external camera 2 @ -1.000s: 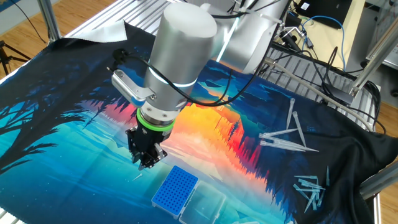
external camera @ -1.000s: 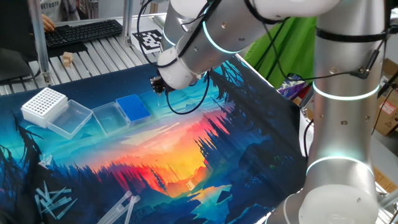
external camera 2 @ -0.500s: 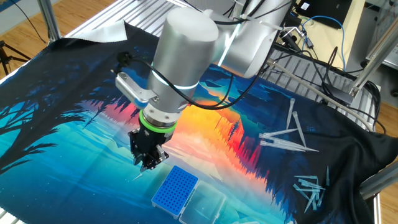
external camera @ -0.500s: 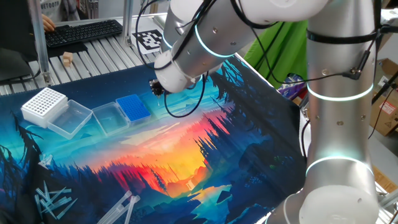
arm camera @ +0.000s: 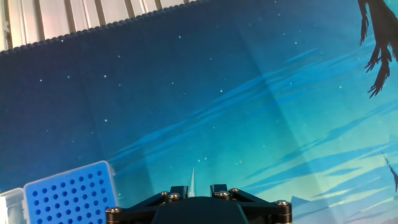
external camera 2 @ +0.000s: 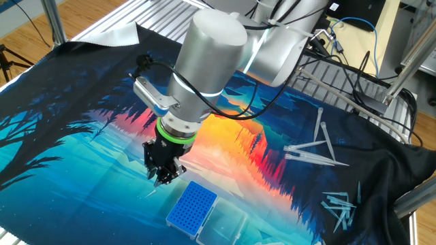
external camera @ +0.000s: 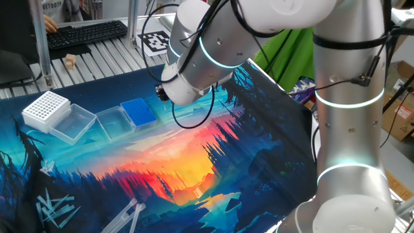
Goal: Insert a small pipette tip into the holder for small pipette tips
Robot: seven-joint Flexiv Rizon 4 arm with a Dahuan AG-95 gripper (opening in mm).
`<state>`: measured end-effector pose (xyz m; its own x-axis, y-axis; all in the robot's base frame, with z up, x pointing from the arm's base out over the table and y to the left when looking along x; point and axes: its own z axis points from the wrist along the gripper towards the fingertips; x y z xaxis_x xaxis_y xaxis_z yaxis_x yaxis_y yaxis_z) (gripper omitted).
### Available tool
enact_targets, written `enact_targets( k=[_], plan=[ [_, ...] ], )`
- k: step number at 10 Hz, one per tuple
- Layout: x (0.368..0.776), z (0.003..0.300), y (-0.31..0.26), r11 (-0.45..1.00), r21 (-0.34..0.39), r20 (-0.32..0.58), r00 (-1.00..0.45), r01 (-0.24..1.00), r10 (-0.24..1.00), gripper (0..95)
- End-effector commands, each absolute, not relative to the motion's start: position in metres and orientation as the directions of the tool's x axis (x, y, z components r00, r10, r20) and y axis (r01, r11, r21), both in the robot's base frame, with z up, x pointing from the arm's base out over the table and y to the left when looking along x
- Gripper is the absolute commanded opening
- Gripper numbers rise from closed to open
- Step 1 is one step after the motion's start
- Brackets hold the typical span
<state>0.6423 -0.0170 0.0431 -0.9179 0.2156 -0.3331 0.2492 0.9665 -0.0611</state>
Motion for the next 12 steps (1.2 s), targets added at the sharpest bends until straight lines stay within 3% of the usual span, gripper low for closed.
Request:
enact_targets(
  k=[1,12],
  plan=[
    [0.6437,0.0423,-0.017,0.967,-0.061,-0.338,-0.917,0.248,0.214,19.0],
    [0.6424,0.0351,-0.0185,0.97,-0.073,-0.382,-0.905,0.231,0.186,19.0]
  ],
)
